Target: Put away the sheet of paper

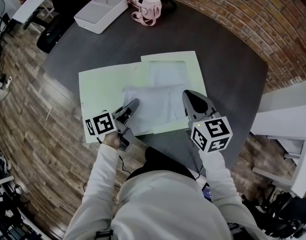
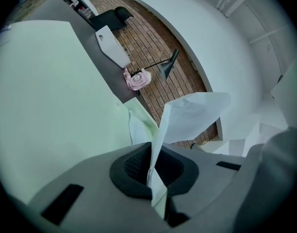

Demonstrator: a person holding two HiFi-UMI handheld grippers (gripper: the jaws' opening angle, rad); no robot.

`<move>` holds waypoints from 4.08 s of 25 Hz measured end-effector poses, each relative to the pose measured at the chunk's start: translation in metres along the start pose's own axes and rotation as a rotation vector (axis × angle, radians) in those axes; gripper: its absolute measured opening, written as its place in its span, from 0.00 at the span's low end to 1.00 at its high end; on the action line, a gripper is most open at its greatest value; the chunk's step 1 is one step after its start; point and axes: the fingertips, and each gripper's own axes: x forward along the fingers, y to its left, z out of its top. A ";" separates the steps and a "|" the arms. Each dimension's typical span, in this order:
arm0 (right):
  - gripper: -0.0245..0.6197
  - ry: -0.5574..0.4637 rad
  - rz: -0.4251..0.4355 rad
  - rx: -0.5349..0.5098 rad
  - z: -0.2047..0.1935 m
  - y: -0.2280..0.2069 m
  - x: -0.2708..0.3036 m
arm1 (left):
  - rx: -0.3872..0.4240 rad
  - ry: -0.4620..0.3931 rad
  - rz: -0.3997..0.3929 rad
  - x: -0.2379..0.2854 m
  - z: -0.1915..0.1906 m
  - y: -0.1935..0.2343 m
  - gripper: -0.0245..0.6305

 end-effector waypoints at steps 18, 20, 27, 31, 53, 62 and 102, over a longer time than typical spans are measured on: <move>0.08 0.100 0.128 -0.105 -0.003 0.018 0.094 | -0.041 0.115 0.110 0.015 -0.025 0.022 0.06; 0.08 0.114 0.133 -0.094 -0.007 0.016 0.105 | -0.039 0.119 0.118 0.017 -0.025 0.024 0.06; 0.08 0.165 0.120 -0.066 -0.025 0.004 0.137 | -0.030 0.157 0.148 0.023 -0.025 0.031 0.06; 0.08 0.205 0.092 -0.050 -0.042 -0.005 0.152 | -0.027 0.168 0.160 0.026 -0.026 0.033 0.06; 0.08 0.400 0.088 -0.297 -0.087 0.006 0.174 | -0.327 0.135 0.040 0.029 -0.036 0.036 0.06; 0.08 0.337 0.122 -0.227 -0.070 0.007 0.159 | -0.253 0.166 0.070 0.036 -0.035 0.033 0.06; 0.08 0.062 0.012 0.013 0.009 -0.016 0.019 | -0.041 0.309 0.090 0.101 -0.061 0.003 0.07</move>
